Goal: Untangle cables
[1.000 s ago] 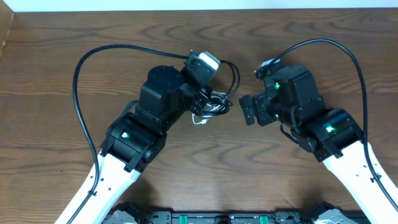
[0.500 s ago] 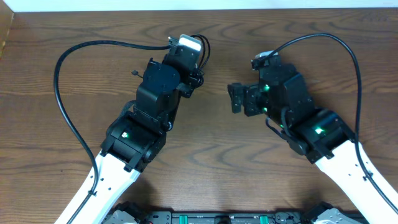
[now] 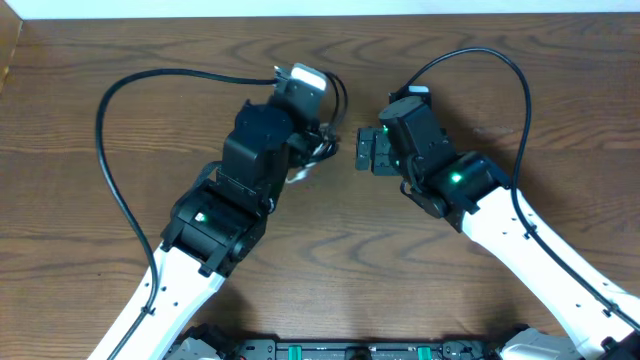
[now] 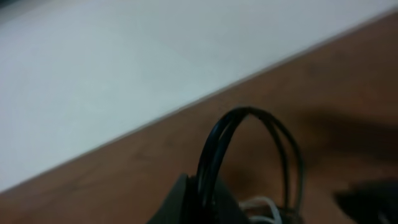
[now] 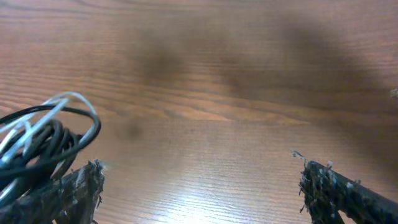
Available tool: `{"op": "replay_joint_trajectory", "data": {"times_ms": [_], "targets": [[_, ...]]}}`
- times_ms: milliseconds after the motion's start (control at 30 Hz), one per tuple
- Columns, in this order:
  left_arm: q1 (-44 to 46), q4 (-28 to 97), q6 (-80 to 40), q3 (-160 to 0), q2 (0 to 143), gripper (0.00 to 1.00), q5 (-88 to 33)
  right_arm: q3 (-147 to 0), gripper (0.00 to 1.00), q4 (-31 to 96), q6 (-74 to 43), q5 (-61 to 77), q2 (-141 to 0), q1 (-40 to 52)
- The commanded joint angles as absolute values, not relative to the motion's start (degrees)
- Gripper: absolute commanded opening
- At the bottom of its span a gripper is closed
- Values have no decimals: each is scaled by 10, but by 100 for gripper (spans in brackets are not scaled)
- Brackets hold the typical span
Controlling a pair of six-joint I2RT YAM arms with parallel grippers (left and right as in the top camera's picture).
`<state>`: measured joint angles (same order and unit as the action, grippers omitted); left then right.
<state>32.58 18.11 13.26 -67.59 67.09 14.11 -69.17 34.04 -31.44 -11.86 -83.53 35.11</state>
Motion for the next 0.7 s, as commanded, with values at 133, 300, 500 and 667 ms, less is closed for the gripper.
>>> {"op": "replay_joint_trajectory", "data": {"times_ms": [133,300,500,667], "targets": [[326,201,106,-688,704,7,-97,-696,99,342,-276,-130,-806,355],[326,143,95,-696,718,7,-225,-696,99,356,-257,-130,-797,355],[326,146,82,-699,717,7,-225,-696,96,360,-246,-131,-797,355],[326,151,82,-699,717,7,-225,-696,17,365,-245,-151,-797,355]]}}
